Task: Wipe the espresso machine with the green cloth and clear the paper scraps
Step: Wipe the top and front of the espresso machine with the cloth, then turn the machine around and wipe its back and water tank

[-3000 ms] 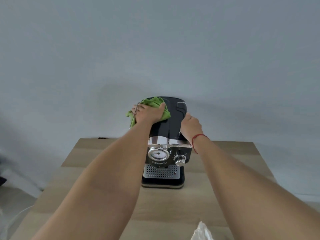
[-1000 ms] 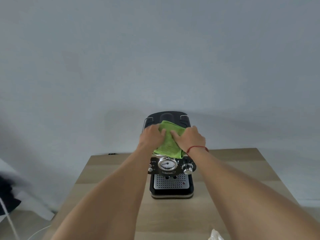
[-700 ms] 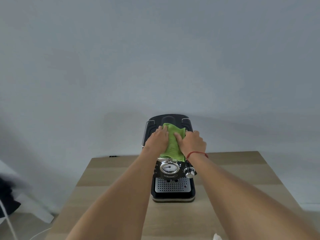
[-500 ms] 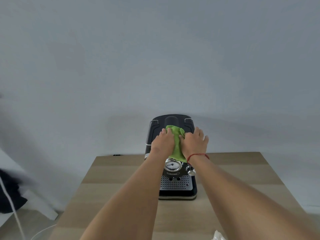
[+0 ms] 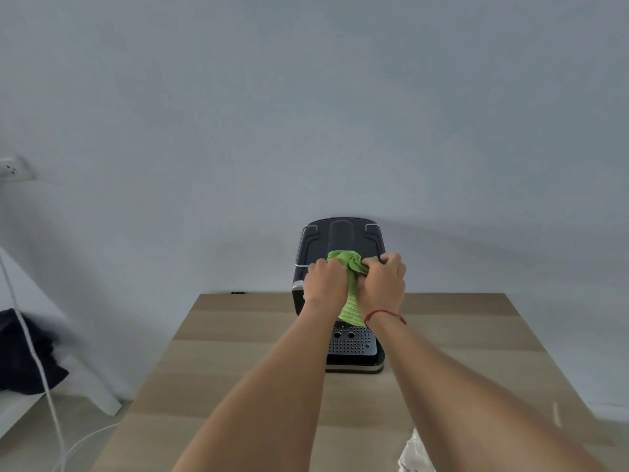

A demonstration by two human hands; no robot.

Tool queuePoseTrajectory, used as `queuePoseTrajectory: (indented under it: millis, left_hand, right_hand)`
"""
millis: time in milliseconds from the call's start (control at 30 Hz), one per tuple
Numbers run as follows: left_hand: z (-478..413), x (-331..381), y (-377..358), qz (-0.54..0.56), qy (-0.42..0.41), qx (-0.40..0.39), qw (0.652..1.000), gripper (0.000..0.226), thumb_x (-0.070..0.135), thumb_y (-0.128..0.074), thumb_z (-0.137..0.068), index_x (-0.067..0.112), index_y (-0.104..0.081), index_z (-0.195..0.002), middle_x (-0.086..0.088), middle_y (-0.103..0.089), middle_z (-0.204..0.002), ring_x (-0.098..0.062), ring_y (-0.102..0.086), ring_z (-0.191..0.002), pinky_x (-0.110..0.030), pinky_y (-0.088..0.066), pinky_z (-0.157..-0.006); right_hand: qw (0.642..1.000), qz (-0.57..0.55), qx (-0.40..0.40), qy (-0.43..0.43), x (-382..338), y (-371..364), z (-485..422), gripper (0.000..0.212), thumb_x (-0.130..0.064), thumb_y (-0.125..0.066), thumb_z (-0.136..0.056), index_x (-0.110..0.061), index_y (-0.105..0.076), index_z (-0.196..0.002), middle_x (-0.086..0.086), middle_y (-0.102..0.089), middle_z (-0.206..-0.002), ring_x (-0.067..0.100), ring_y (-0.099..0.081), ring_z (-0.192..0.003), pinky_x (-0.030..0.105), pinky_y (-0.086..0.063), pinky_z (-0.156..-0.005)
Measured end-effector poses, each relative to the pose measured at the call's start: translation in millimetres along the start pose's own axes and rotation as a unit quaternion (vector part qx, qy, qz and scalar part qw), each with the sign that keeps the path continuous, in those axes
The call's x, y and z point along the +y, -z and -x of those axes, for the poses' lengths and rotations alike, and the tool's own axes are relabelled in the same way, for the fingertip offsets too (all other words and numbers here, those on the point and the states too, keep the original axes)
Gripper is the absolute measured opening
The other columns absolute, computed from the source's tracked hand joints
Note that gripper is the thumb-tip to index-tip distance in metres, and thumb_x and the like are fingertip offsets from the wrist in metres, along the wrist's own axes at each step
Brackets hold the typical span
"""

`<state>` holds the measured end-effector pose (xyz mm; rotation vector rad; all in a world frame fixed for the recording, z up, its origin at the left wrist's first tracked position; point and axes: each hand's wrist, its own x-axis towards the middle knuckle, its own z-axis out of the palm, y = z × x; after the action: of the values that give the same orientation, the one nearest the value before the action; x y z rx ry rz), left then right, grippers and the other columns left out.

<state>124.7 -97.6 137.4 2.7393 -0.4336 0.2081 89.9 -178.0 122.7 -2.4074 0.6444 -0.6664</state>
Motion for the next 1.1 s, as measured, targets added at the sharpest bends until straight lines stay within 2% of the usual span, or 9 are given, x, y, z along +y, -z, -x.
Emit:
queuePoseTrajectory:
  millis: [133, 233, 400, 500, 633, 733, 800, 900, 1100]
  left_hand:
    - [8.1, 4.9, 11.8, 0.131, 0.123, 0.013, 0.984, 0.042, 0.03, -0.059, -0.094, 0.001, -0.048, -0.122, -0.018, -0.052, -0.126, -0.034, -0.052, -0.117, -0.039, -0.043, -0.094]
    - [13.4, 3.2, 16.9, 0.216, 0.215, 0.009, 0.952, 0.061, 0.035, -0.07, -0.085, -0.001, -0.042, -0.126, -0.016, -0.05, -0.13, -0.032, -0.051, -0.122, -0.038, -0.043, -0.096]
    - [33.5, -8.2, 9.0, 0.374, 0.257, -0.084, 0.887, 0.056, 0.035, -0.073, -0.081, -0.001, -0.056, -0.12, -0.009, -0.063, -0.112, -0.026, -0.062, -0.101, -0.035, -0.054, -0.087]
    - [56.2, -23.2, -2.4, 0.41, 0.272, -0.161, 0.856, 0.059, 0.035, -0.077, -0.074, 0.002, -0.059, -0.119, -0.011, -0.067, -0.111, -0.028, -0.067, -0.098, -0.04, -0.057, -0.086]
    - [89.6, -40.8, -14.4, 0.413, 0.283, -0.199, 0.842, 0.023, 0.02, -0.073, -0.079, 0.007, -0.068, -0.098, -0.009, -0.071, -0.101, -0.023, -0.068, -0.088, -0.031, -0.057, -0.075]
    - [113.3, -53.3, -35.6, 0.382, 0.312, -0.187, 0.849, 0.015, 0.023, -0.065, -0.081, 0.01, -0.066, -0.089, -0.007, -0.069, -0.095, -0.023, -0.067, -0.087, -0.028, -0.053, -0.072]
    - [131.0, -62.8, -55.7, 0.359, 0.325, -0.181, 0.856, 0.02, 0.025, -0.058, -0.085, 0.01, -0.066, -0.094, -0.009, -0.068, -0.096, -0.027, -0.067, -0.09, -0.033, -0.053, -0.077]
    - [159.9, -76.4, -83.4, 0.326, 0.335, -0.173, 0.867, 0.027, 0.02, -0.051, -0.088, 0.007, -0.064, -0.109, -0.018, -0.068, -0.109, -0.036, -0.064, -0.106, -0.042, -0.053, -0.089]
    - [214.8, -103.4, -136.8, 0.242, 0.384, -0.212, 0.866, 0.041, 0.017, -0.05, -0.091, 0.008, -0.05, -0.131, -0.016, -0.058, -0.126, -0.034, -0.055, -0.117, -0.037, -0.048, -0.094]
  right_hand:
    - [0.95, -0.225, 0.001, -0.214, -2.0, 9.6, 7.8, 0.048, -0.02, -0.075, -0.08, -0.007, -0.044, -0.115, 0.014, -0.05, -0.121, 0.034, -0.058, -0.103, 0.039, -0.048, -0.08]
    - [0.911, -0.287, -0.038, -0.293, 3.1, 14.8, 8.6, 0.059, -0.025, -0.08, -0.075, -0.002, -0.046, -0.116, 0.016, -0.058, -0.119, 0.036, -0.062, -0.103, 0.04, -0.051, -0.084]
    - [0.857, -0.371, -0.148, -0.325, 12.1, 13.4, 29.0, 0.025, -0.024, -0.07, -0.081, -0.004, -0.062, -0.094, 0.011, -0.068, -0.1, 0.03, -0.065, -0.096, 0.042, -0.053, -0.092]
    - [0.853, -0.376, -0.172, -0.318, 18.3, 16.8, 56.3, 0.009, -0.019, -0.058, -0.082, -0.014, -0.059, -0.075, 0.003, -0.062, -0.08, 0.022, -0.059, -0.078, 0.034, -0.051, -0.079]
    - [0.877, -0.361, -0.153, -0.278, 35.0, 7.1, 90.3, 0.015, -0.016, -0.058, -0.081, -0.014, -0.055, -0.067, 0.001, -0.055, -0.064, 0.019, -0.054, -0.061, 0.026, -0.045, -0.059]
    - [0.887, -0.319, -0.172, -0.286, 52.5, -13.7, 116.6, 0.011, -0.015, -0.063, -0.082, -0.008, -0.06, -0.089, 0.005, -0.062, -0.079, 0.025, -0.06, -0.075, 0.03, -0.05, -0.069]
    - [0.887, -0.282, -0.191, -0.31, 64.6, -33.0, 137.3, 0.02, -0.017, -0.064, -0.083, -0.005, -0.061, -0.098, 0.01, -0.066, -0.092, 0.029, -0.064, -0.087, 0.035, -0.052, -0.08]
    - [0.87, -0.282, -0.225, -0.336, 81.3, -53.1, 168.9, 0.023, -0.015, -0.06, -0.081, -0.003, -0.064, -0.102, 0.014, -0.068, -0.097, 0.028, -0.063, -0.083, 0.03, -0.047, -0.071]
    - [0.868, -0.186, -0.287, -0.361, 119.8, -89.3, 228.2, 0.025, -0.009, -0.059, -0.08, 0.001, -0.061, -0.103, 0.015, -0.065, -0.095, 0.027, -0.061, -0.081, 0.029, -0.045, -0.068]
